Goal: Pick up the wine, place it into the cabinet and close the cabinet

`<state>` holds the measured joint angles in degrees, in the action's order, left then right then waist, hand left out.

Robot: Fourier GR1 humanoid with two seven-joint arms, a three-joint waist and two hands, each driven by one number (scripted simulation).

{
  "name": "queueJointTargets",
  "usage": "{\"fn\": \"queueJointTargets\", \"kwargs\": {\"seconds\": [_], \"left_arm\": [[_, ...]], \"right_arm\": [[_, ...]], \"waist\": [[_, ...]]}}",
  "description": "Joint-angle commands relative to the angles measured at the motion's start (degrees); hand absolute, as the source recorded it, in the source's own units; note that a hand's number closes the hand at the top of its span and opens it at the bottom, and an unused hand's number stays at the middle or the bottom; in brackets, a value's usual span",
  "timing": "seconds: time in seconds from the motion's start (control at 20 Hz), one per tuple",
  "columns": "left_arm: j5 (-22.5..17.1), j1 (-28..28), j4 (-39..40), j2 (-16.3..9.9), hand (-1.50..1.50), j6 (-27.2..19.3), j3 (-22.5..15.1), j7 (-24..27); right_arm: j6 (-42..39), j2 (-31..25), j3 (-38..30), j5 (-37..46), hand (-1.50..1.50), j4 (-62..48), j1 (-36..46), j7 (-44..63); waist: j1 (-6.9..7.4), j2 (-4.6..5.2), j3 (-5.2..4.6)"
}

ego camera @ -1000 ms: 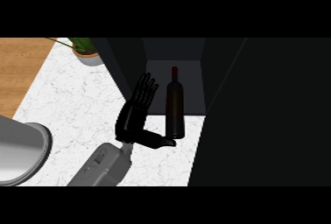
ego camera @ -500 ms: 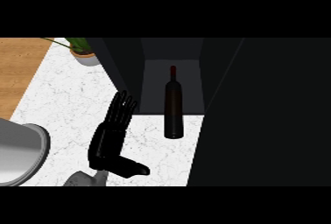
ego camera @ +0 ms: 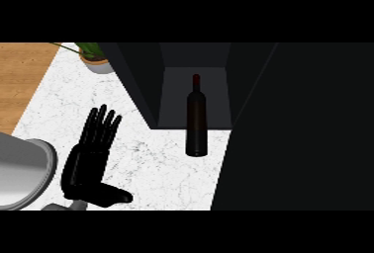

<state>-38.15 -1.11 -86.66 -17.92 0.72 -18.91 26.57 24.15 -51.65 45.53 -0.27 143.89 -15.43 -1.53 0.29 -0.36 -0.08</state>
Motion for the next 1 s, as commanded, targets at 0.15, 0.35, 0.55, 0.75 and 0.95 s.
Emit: {"fn": "queueJointTargets", "kwargs": {"seconds": [0.15,0.35,0.55,0.75,0.95], "left_arm": [[-3.38,5.13,-2.74,-7.68,-1.50,5.69,6.40,-0.19],[-5.00,5.49,-2.76,-7.82,-1.50,6.81,8.11,-0.78],[-8.44,7.10,-1.27,-12.68,-1.50,12.31,13.16,-0.78],[-8.91,6.84,-1.50,-13.72,-1.50,12.95,14.34,-1.59],[-10.17,5.63,-0.90,-14.66,-1.50,14.01,15.29,-2.99]], "right_arm": [[-3.41,-0.42,5.48,-2.13,1.50,11.72,-0.69,4.43],[-3.57,1.85,5.08,-2.17,1.50,11.24,2.14,4.84],[-2.96,3.81,7.02,-0.42,1.50,10.41,3.89,6.98],[-4.34,6.81,7.08,-2.42,1.50,7.84,8.41,9.99],[-4.20,10.74,8.46,-2.24,1.50,5.54,10.28,9.40]], "waist": [[0.14,0.06,-0.04],[0.06,0.23,-0.05],[0.40,0.19,-0.15],[1.44,0.51,-0.21],[1.56,0.48,-0.24]]}}
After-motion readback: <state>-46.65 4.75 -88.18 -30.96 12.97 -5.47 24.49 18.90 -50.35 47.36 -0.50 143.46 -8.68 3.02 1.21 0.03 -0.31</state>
